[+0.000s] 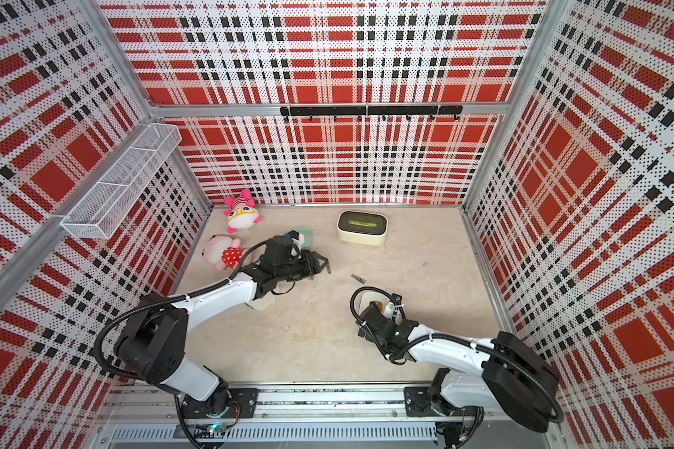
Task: Organize nail clipper sets
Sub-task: Move the storage box to the center of the board.
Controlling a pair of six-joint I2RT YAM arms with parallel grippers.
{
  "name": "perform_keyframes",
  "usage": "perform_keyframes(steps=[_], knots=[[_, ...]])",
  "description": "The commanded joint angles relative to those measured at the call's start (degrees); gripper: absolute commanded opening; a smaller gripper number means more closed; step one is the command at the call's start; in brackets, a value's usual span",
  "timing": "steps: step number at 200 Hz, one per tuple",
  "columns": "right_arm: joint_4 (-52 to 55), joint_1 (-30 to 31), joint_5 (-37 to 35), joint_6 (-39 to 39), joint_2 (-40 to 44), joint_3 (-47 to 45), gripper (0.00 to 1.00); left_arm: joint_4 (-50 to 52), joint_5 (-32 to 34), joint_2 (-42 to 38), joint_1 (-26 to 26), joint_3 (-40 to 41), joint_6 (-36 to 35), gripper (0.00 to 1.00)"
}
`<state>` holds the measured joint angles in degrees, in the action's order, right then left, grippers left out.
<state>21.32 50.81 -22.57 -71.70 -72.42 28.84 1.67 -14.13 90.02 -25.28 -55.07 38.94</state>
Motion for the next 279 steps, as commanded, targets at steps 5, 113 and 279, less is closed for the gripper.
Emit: perform_keyframes(steps=[5, 113, 279], knots=[[-2.48, -4.42, -0.19, -0.06, -2.84, 1.05, 1.00, 4.91, 0.91, 1.44, 5.55, -2.80, -5.66, 0.68], [-1.89, -28.05, 6.02, 22.45, -6.12, 13.38, 0.94, 5.57, 1.87, 20.86, 8.03, -15.58, -9.06, 0.62], [0.90, -4.99, 9.69, 32.02, -33.49, 47.68, 0.75, -10.14, 5.15, 0.49, 4.95, 19.52, 7.66, 0.66]])
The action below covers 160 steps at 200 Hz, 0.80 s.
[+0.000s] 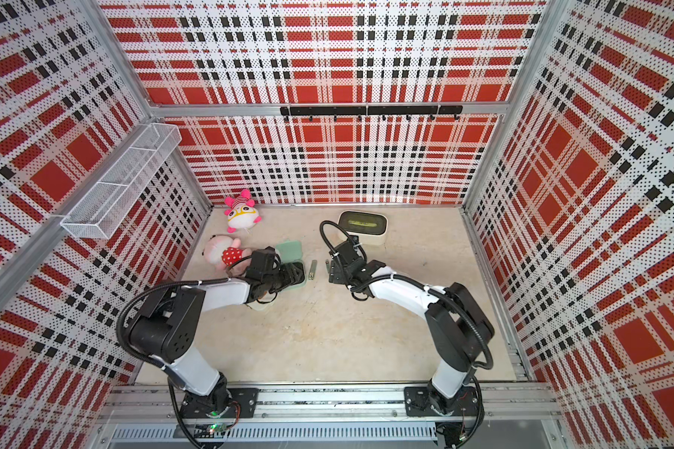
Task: Organize nail clipper sets
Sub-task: Move the storage box to the center of the board, then move the nail clipper to the center of the board.
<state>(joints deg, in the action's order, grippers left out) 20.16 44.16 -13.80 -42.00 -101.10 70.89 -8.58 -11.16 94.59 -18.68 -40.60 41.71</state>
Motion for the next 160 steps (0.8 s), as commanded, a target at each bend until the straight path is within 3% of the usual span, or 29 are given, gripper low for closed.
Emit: perform_keyframes(steps=[1, 33, 69, 160], knots=[[2.06, 1.73, 0.95, 2.38, -5.03, 5.86, 0.75, -0.01, 2.19, -4.20, -1.68, 5.16, 5.01, 0.66], [3.22, 2.24, 1.66, 2.52, -12.01, 13.33, 0.72, -1.39, 3.47, -11.38, -4.20, 11.05, 9.00, 0.68], [6.18, 2.50, 3.32, 3.19, -20.18, 23.02, 0.71, 0.93, 3.94, -16.63, -5.82, 10.31, 9.62, 0.72], [17.76, 3.77, -2.63, 1.61, -36.21, 43.85, 0.63, 7.77, 2.58, -34.01, -0.27, 16.65, 9.81, 0.71]])
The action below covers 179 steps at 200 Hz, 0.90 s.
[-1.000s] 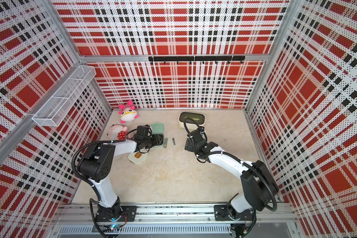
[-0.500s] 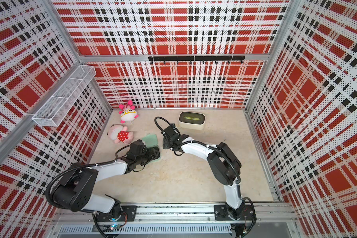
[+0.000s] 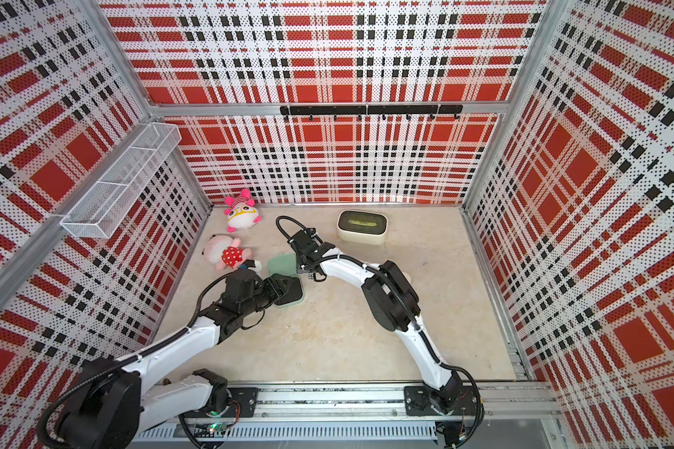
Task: Organize nail clipper sets
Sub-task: Move the nail clipper to the center of the board.
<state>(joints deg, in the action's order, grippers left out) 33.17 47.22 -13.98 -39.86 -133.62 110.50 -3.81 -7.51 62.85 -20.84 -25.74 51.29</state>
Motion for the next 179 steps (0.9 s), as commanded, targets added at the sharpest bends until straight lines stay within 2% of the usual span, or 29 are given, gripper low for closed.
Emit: perform_keyframes(steps=[1, 23, 84, 107, 125, 152, 179], knots=[[4.95, 0.74, -2.55, -0.56, -3.85, 4.40, 0.63, 3.02, -1.13, -2.42, 1.96, 1.85, 0.18, 0.71], [6.81, 1.38, -4.54, -1.04, -5.75, 6.13, 0.60, 2.87, -2.71, -3.09, 3.73, 2.56, -0.54, 0.71], [4.91, 1.65, -4.65, -2.33, -4.87, 1.17, 0.48, 1.21, -3.85, -1.44, 4.39, 2.62, -1.19, 0.71], [5.17, 1.64, -5.06, -2.33, -5.09, 0.61, 0.40, 0.56, -4.19, -0.71, 4.41, 2.53, -1.28, 0.71], [5.13, 1.65, -4.98, -2.67, -4.54, -0.48, 0.30, 0.21, -4.27, 0.31, 4.45, 2.14, -1.57, 0.71], [1.83, 1.73, -4.24, -3.20, -0.02, -6.64, 0.22, -0.09, -4.58, 2.69, 4.41, 0.49, -2.33, 0.71], [-2.20, 1.90, -2.98, -3.71, 6.80, -15.62, 0.20, -0.67, -4.69, 5.55, 3.63, -2.06, -2.78, 0.71]])
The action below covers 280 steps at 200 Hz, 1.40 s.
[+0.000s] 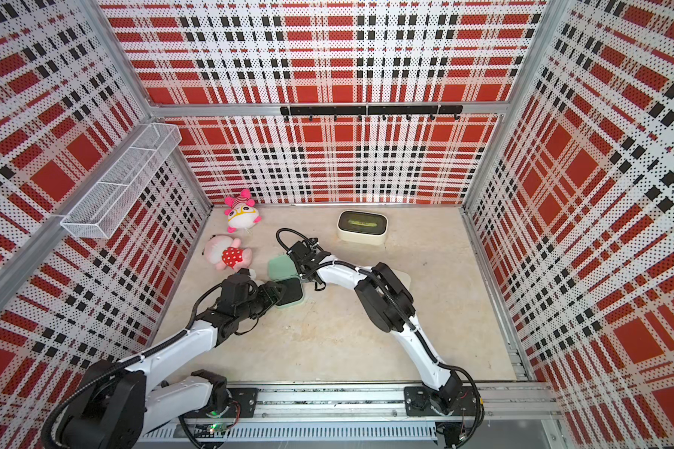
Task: Organize nail clipper sets
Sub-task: Move the nail clipper to the center of the board, then adjust the nail clipper at the center of the board.
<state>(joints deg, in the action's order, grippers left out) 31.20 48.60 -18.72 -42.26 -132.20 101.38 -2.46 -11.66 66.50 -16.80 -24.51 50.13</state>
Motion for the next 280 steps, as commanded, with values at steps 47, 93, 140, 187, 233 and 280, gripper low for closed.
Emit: perform_keyframes(steps=[47, 93, 140, 187, 233, 280], knots=[[-5.36, 2.49, 2.57, -2.70, 17.42, -25.88, 0.20, -3.05, 1.43, 8.58, -5.33, -8.32, -2.14, 0.71], [-8.80, 3.00, 2.23, -7.30, 31.02, -44.94, 0.25, -6.35, 1.47, 16.14, -8.49, -9.31, -1.97, 0.71], [-8.60, 2.99, 0.72, -9.73, 39.41, -54.06, 0.32, -7.89, 2.43, 18.53, -12.98, -8.96, -0.49, 0.71], [-8.74, 2.99, 0.75, -10.34, 41.90, -55.94, 0.52, -11.98, 2.95, 17.07, -18.92, -5.20, 4.96, 0.71], [-7.63, 2.99, 0.01, -10.47, 43.70, -55.56, 0.60, -12.82, 3.54, 13.65, -22.14, -4.55, 8.04, 0.72], [-7.47, 4.20, 2.63, -9.03, 42.97, -52.36, 0.61, -3.36, 4.80, 6.62, -18.77, -10.37, 3.47, 0.75]])
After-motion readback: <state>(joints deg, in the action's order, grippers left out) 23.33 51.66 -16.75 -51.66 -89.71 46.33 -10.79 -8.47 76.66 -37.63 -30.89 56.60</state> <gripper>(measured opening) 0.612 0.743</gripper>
